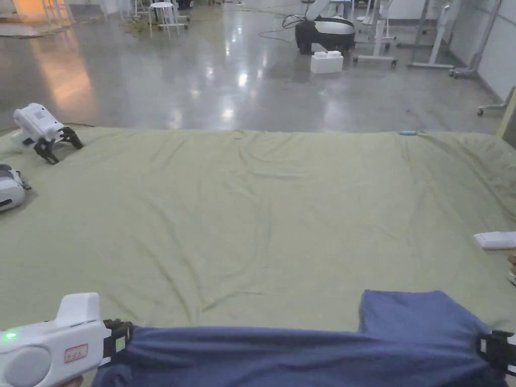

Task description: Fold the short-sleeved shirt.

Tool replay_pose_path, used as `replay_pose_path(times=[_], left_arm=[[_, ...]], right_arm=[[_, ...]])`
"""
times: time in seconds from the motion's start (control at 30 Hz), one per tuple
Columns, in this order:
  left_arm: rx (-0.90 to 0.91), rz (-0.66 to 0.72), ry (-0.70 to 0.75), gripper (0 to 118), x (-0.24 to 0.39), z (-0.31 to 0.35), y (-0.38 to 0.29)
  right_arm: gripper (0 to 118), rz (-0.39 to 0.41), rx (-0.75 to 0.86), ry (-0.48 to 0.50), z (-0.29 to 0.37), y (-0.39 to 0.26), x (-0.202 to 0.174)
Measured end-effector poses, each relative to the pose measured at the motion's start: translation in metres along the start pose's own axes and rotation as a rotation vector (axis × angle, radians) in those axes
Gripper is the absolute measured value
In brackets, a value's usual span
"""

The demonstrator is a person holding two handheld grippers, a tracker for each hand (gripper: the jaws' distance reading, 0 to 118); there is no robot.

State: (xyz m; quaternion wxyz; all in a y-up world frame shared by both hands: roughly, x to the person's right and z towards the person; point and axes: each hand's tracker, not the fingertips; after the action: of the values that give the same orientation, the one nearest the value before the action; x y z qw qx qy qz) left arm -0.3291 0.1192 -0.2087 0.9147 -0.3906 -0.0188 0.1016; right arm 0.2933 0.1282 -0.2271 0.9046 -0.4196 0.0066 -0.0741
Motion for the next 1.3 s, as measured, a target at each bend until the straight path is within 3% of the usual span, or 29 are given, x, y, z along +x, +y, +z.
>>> replay_pose_path(times=[0.2,0.27,0.43,0.47,0.5,0.53,0.57,0.63,0.67,0.8,0.9,0.97,1.0,1.07,1.1,1.17,1.3], left_arm=[[-0.030,-0.019,-0.011,0,-0.016,0.070,-0.089],[-0.098,-0.052,-0.001,0,-0.018,0.074,-0.114],[-0.113,-0.022,-0.008,0,-0.024,0.060,-0.144],[-0.110,-0.025,-0.008,3,-0.027,0.055,-0.145],[-0.117,-0.025,-0.005,13,-0.028,0.053,-0.142],[-0.125,-0.024,-0.003,24,-0.029,0.052,-0.140],[-0.109,-0.027,0.005,46,-0.029,0.055,-0.138],[-0.028,-0.066,0.074,79,-0.022,0.071,-0.130],[0.047,-0.097,0.104,87,-0.016,0.084,-0.124],[0.412,-0.159,0.062,87,0.021,0.162,-0.095],[0.596,-0.163,0.012,86,0.056,0.217,-0.080],[0.685,-0.176,-0.018,76,0.072,0.239,-0.077],[0.732,-0.186,-0.030,65,0.083,0.251,-0.075],[0.773,-0.203,-0.033,33,0.098,0.266,-0.074],[0.784,-0.216,-0.031,22,0.106,0.273,-0.074],[0.784,-0.223,-0.045,0,0.110,0.278,-0.077],[0.763,-0.218,-0.116,0,0.117,0.285,-0.070]], right_arm=[[0,0.020,0.002,0.000,0.079,-0.104,0.002],[0,0.070,-0.044,-0.010,0.086,-0.132,0.000],[0,0.087,-0.106,-0.045,0.074,-0.163,-0.003],[0,0.095,-0.099,-0.050,0.072,-0.167,-0.005],[1,0.102,-0.094,-0.048,0.065,-0.170,-0.001],[6,0.116,-0.089,-0.054,0.060,-0.172,0.003],[24,0.131,-0.092,-0.060,0.061,-0.171,0.001],[82,0.145,-0.065,-0.078,0.069,-0.168,-0.003],[81,0.147,-0.009,-0.063,0.079,-0.162,-0.006],[81,0.193,0.263,0.008,0.137,-0.137,-0.039],[81,0.212,0.464,0.064,0.180,-0.120,-0.070],[78,0.203,0.551,0.076,0.198,-0.114,-0.085],[69,0.205,0.596,0.097,0.207,-0.113,-0.092],[16,0.194,0.644,0.122,0.221,-0.111,-0.107],[0,0.183,0.670,0.126,0.226,-0.111,-0.112],[0,0.191,0.720,0.139,0.233,-0.112,-0.119],[0,0.196,0.716,0.159,0.236,-0.112,-0.127]])
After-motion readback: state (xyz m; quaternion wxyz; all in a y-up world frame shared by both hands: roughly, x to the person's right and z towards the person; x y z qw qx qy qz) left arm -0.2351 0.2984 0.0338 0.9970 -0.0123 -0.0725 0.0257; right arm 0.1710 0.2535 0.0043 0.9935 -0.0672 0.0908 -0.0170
